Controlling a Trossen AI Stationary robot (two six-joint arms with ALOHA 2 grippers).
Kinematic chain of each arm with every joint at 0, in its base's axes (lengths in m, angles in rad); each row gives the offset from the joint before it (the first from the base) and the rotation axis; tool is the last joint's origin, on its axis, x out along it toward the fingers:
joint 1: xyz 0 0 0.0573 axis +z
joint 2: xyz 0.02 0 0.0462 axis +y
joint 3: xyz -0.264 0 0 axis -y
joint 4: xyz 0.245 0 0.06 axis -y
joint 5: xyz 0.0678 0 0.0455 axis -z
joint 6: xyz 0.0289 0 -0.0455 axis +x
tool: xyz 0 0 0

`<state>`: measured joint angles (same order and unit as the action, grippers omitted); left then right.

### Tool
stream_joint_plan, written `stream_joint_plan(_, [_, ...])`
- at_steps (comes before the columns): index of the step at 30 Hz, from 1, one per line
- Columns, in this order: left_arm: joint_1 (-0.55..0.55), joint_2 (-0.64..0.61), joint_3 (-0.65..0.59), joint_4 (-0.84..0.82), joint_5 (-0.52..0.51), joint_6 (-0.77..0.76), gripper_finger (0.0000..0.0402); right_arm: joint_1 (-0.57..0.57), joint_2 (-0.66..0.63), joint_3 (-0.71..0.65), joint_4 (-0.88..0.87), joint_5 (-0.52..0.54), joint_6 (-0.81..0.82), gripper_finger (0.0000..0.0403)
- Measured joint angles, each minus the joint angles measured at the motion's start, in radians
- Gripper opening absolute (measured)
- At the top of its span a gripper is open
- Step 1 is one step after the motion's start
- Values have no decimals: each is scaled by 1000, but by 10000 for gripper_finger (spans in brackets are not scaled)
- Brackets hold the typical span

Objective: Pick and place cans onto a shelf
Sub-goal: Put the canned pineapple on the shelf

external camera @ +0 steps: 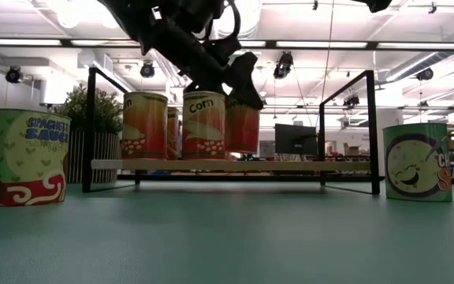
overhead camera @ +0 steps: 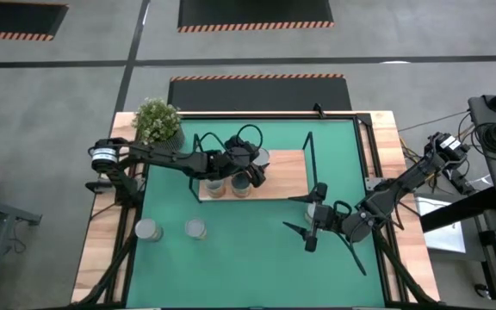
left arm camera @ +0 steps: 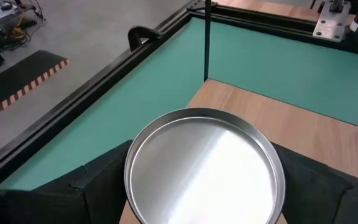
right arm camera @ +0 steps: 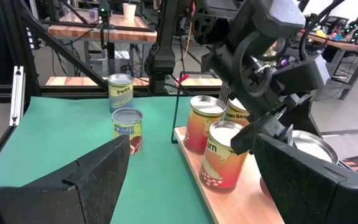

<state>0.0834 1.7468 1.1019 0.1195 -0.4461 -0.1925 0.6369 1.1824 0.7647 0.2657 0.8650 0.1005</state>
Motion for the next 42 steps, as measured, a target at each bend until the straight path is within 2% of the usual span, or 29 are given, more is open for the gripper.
stream_joint_plan(5, [0,13,0,1,0,0,332,0,0,0,0,-1,0,327])
stream_joint_plan(12, [0,5,-1,-6,0,9,336,0,0,0,0,-4,2,327])
stream_joint_plan(22, [-55,-145,-1,-81,-2,109,336,0,-5,15,-2,-8,17,327])
stream_joint_plan(25, [-108,-211,-1,-89,-53,154,332,-5,-3,50,-15,-9,27,327])
stream_joint_plan(28, [-196,-270,-3,-85,-139,236,323,-23,-3,104,-111,-9,110,318])
stream_joint_plan(32, [-329,-337,-21,-68,-254,358,308,-71,-1,192,-296,-8,222,266])
stream_joint_plan(36, [-434,-398,-65,3,-261,500,274,-137,15,278,-441,-16,274,182])
stream_joint_plan(42, [-494,-523,-214,202,-263,608,174,-267,64,407,-566,-168,274,42])
